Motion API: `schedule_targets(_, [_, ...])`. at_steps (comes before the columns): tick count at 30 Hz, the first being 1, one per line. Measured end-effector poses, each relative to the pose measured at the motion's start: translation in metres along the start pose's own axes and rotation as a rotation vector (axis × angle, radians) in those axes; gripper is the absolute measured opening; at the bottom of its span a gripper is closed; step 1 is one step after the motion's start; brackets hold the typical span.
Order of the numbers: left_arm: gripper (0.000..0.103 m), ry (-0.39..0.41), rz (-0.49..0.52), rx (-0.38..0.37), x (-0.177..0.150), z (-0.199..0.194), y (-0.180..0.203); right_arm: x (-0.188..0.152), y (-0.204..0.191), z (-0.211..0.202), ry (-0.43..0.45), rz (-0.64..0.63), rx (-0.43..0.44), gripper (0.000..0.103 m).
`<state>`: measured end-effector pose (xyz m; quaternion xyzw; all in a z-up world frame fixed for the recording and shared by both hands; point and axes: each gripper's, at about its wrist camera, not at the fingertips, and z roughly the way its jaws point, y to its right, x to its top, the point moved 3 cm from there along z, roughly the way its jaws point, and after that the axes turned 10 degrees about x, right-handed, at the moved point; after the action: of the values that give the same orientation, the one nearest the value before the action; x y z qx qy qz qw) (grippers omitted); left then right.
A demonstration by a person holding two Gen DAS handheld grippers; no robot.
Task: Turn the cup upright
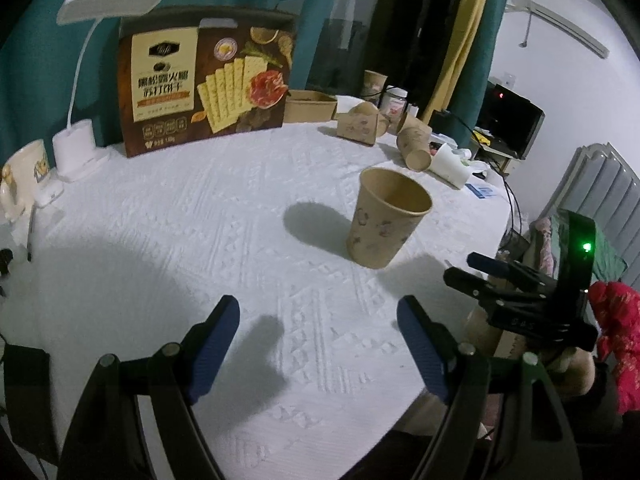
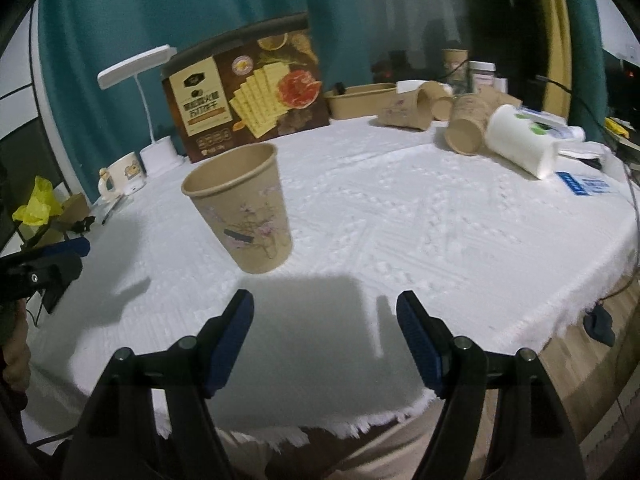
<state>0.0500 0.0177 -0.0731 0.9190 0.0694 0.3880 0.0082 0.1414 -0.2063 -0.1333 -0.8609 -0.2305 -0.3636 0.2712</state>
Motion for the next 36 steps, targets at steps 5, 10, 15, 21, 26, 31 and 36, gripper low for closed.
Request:
schedule_targets(5, [0.081,0.033,0.023,0.007,0.001,-0.010,0.009,0.000,0.005,-0.024,0.020,0.013,-0.040,0.072])
schedule_targets(10, [0.081,0.062,0.057,-0.004,0.004,-0.021,0.021,0.007,0.008,-0.052,0.050,0.027,-0.081,0.072])
schedule_targets(15, [0.081,0.131,0.102,0.018,0.006,-0.039,0.033,0.017,0.003,-0.084,0.088,0.014,-0.118,0.072])
schedule_targets(21, [0.087,0.241,0.131,0.035,0.014,-0.063,0.042,0.034,-0.013,-0.122,0.135,-0.019,-0.142,0.073])
schedule_targets(26, [0.090,0.332,0.128,0.041,0.026,-0.085,0.045,0.050,-0.030,-0.149,0.192,-0.057,-0.155,0.074])
schedule_targets(31, [0.095,0.426,0.118,0.042,0.036,-0.111,0.045,0.063,-0.051,-0.176,0.255,-0.096,-0.163,0.075])
schedule_targets(36, [0.102,0.478,0.095,0.047,0.041,-0.130,0.037,0.069,-0.075,-0.196,0.309,-0.131,-0.162,0.078])
